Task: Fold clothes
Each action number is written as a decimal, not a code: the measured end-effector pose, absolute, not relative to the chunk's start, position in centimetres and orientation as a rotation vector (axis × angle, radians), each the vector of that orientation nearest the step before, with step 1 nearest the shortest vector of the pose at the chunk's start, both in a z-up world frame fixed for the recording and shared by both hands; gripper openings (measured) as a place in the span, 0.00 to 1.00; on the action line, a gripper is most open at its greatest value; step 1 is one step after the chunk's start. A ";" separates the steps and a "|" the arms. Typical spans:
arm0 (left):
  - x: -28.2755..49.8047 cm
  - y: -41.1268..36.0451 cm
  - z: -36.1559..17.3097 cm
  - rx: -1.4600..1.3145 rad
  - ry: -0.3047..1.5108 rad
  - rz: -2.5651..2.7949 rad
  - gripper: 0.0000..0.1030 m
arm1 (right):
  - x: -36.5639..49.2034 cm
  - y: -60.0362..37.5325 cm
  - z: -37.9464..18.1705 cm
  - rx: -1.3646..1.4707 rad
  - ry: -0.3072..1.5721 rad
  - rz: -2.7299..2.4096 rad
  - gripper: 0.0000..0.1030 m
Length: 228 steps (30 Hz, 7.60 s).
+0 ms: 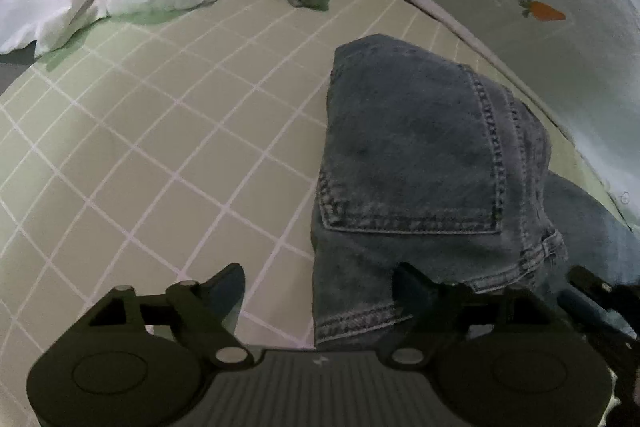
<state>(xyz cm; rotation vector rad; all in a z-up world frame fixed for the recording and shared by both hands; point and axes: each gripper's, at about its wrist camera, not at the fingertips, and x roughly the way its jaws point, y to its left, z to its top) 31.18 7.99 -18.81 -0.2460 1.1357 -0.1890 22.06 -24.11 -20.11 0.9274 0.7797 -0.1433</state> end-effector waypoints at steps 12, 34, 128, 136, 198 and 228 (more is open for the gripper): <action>31.5 5.8 -19.3 -0.175 1.148 -0.167 0.97 | 27.7 -23.0 -20.9 0.921 0.779 -0.139 0.26; 31.2 4.8 -19.3 -0.110 1.144 -0.178 0.98 | 22.1 -25.6 -17.2 0.445 0.716 -0.295 0.13; 29.0 -7.1 -18.2 0.150 1.203 -0.263 1.00 | 13.3 -40.2 -20.1 1.698 0.058 -0.039 0.16; 28.1 -5.6 -18.1 0.115 1.198 -0.263 1.00 | 18.6 -33.1 -18.8 1.536 0.402 0.176 0.16; 27.6 1.4 -13.5 -0.679 1.071 -0.219 0.19 | 12.1 -34.8 -17.8 0.360 0.854 -0.666 0.96; 31.4 -1.0 -16.8 -0.142 1.037 -0.264 0.94 | 15.5 -32.8 -13.8 0.205 0.760 -0.380 0.96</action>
